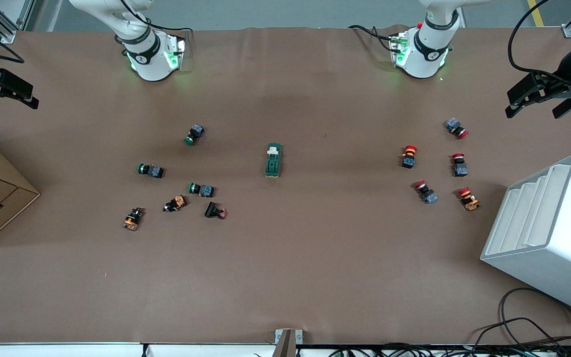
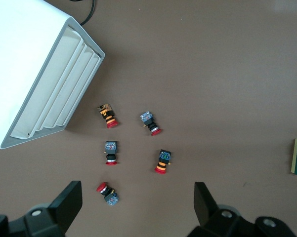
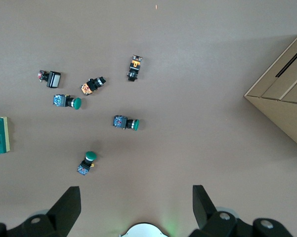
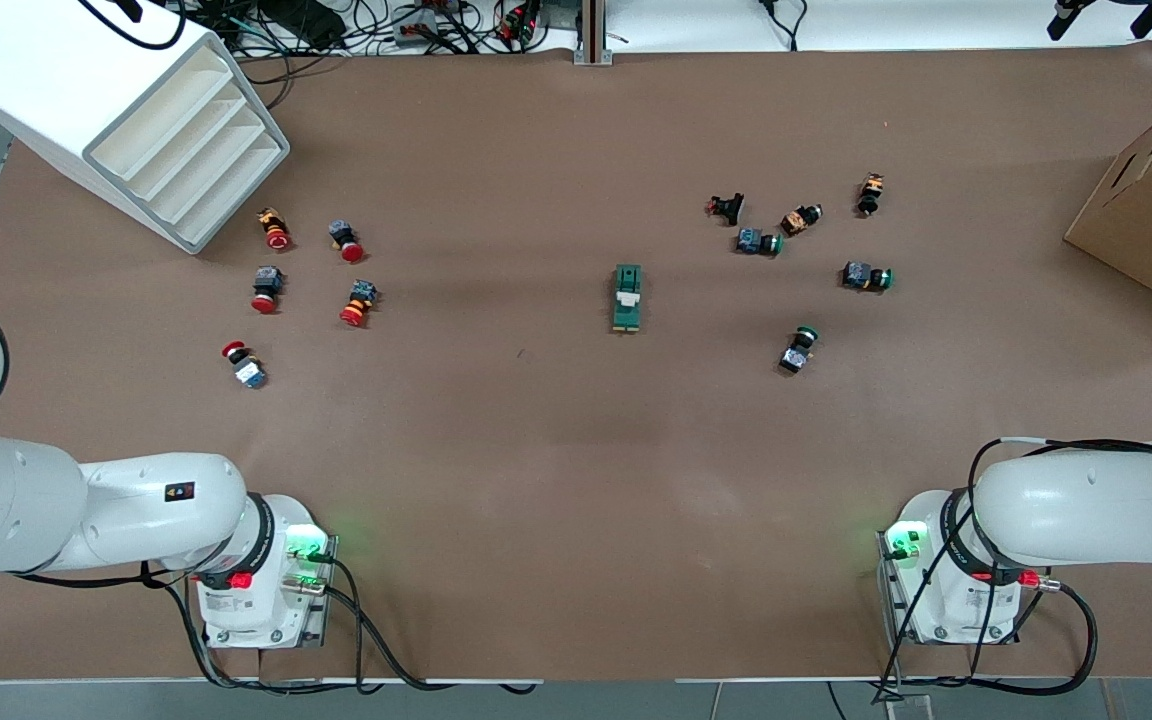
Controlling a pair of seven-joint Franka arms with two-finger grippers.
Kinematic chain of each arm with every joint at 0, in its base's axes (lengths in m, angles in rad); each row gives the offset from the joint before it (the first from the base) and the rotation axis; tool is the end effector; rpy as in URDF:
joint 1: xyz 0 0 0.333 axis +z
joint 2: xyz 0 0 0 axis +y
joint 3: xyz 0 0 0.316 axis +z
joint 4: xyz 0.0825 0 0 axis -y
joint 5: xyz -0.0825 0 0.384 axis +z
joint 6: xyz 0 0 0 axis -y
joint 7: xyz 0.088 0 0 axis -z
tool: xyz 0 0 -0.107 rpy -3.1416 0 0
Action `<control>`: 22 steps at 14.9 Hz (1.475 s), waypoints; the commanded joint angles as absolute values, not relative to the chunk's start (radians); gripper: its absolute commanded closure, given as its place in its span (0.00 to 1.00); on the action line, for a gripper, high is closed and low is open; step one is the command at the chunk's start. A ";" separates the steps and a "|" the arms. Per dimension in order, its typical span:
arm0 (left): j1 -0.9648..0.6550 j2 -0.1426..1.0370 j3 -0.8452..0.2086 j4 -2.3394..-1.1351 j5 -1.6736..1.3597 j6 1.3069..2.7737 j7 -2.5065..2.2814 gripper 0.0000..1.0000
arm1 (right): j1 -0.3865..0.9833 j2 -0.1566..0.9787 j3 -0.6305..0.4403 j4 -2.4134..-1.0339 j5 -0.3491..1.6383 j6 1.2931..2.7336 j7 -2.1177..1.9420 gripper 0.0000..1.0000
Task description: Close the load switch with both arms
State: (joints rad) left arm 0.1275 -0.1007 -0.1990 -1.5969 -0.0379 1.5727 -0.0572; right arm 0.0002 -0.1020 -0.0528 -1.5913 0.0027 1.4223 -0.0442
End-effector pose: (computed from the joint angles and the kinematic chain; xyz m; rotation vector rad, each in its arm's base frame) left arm 0.5216 -0.0475 0.6655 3.1167 -0.0240 0.1141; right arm 0.5058 -0.0279 0.6565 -3.1286 0.0119 0.1043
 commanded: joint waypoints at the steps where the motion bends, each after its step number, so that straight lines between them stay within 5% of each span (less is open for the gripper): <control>1: 0.130 -0.109 -0.201 -1.586 -0.035 1.556 -0.051 0.00 | -0.009 -0.121 -0.048 -1.612 -0.002 1.430 -0.043 0.00; 7: 0.112 -0.037 -0.216 -1.505 -0.043 1.551 -0.069 0.00 | -0.008 -0.121 -0.046 -1.611 -0.002 1.430 -0.041 0.00; 13: 0.063 0.070 -0.441 -1.529 -0.035 1.661 -0.435 0.00 | -0.008 -0.121 -0.046 -1.609 -0.002 1.430 -0.041 0.00; 22: -0.260 0.113 -0.540 -1.819 0.096 2.049 -1.088 0.00 | -0.014 -0.077 -0.048 -1.575 -0.015 1.431 -0.029 0.00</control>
State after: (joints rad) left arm -0.1939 0.1101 -0.5448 -1.7520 0.0366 1.9609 -0.9479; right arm -0.0042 -0.0975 -0.0551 -1.5849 0.0019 1.4261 -0.0430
